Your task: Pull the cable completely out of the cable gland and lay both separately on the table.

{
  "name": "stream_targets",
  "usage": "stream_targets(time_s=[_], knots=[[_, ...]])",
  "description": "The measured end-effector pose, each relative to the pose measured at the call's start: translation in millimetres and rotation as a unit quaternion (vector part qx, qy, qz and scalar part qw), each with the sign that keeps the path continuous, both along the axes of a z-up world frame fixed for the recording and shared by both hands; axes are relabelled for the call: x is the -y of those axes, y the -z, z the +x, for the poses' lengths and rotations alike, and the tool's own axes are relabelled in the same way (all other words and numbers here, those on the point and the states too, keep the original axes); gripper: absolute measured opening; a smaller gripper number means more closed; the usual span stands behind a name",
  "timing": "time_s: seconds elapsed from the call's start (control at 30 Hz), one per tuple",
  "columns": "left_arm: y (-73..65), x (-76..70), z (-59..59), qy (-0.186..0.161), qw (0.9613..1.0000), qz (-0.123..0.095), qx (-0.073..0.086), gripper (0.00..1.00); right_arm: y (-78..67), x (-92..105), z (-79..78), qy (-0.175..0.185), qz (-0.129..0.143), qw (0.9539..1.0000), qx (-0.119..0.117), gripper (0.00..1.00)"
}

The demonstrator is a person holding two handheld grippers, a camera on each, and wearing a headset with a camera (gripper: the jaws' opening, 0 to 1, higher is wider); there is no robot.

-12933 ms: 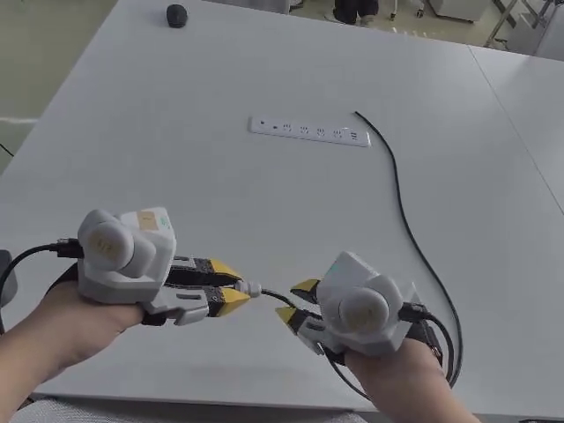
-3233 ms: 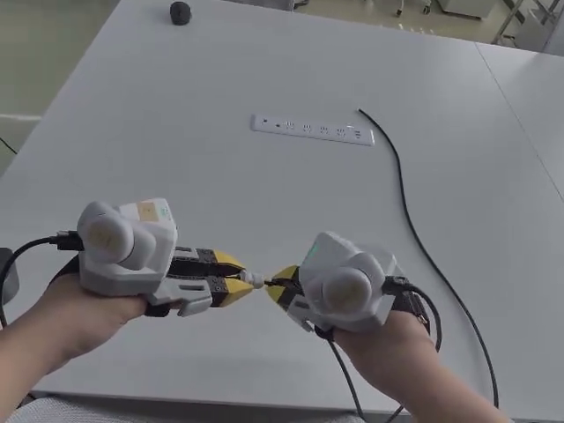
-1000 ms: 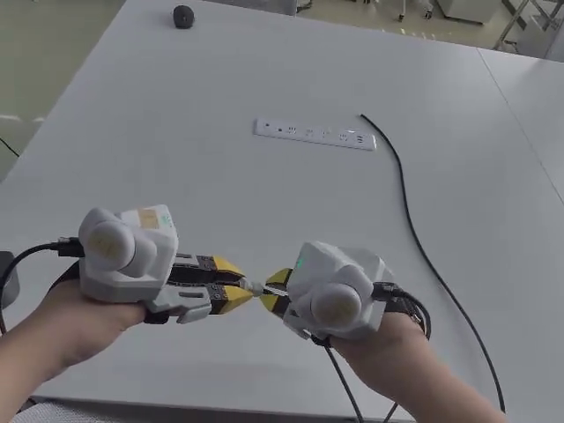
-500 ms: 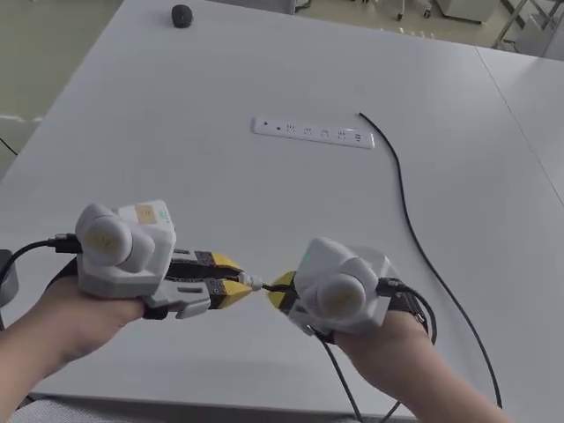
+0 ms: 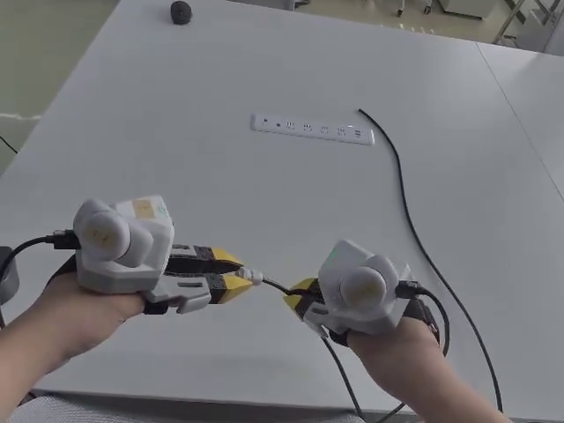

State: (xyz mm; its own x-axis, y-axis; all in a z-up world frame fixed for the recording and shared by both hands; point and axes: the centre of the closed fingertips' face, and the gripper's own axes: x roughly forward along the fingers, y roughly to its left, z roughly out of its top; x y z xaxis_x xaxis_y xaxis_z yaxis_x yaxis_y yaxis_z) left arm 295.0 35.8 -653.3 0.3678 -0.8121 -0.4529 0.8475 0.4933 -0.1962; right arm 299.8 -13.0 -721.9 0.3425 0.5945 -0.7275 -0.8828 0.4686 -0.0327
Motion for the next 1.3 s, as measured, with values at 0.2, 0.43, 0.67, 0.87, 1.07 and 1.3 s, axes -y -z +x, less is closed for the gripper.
stream_targets(time_s=[0.2, 0.43, 0.67, 0.87, 1.07, 1.3], knots=[[1.0, -0.7, -1.9, 0.002, 1.0, -0.002, -0.004, 0.15, 7.4, 8.7, -1.4, 0.01, -0.003, 0.9999, -0.01, 0.0], [2.4, -0.9, -3.1, 0.006, 1.0, -0.001, -0.005, 0.15, 6.5, 8.1, -1.4, 0.019, 0.001, 0.9997, -0.015, 0.0], [2.7, -1.1, -0.9, 0.006, 1.0, -0.002, -0.004, 0.15, 4.0, 7.6, 0.4, 0.022, 0.001, 0.9997, -0.012, 0.0], [6.7, -1.1, -1.0, 0.006, 0.9999, -0.005, -0.007, 0.15, 0.1, 7.1, 7.6, 0.026, 0.002, 0.9996, -0.011, 0.0], [10.3, -1.3, -1.5, 0.003, 0.9999, -0.01, -0.008, 0.15, -11.4, 11.1, 29.9, 0.055, 0.009, 0.9984, 0.001, 0.0], [16.4, -8.7, -1.5, -0.006, 0.9999, -0.01, -0.008, 0.15, -17.2, 4.1, 47.6, 0.038, -0.004, 0.9992, 0.01, 0.0]])
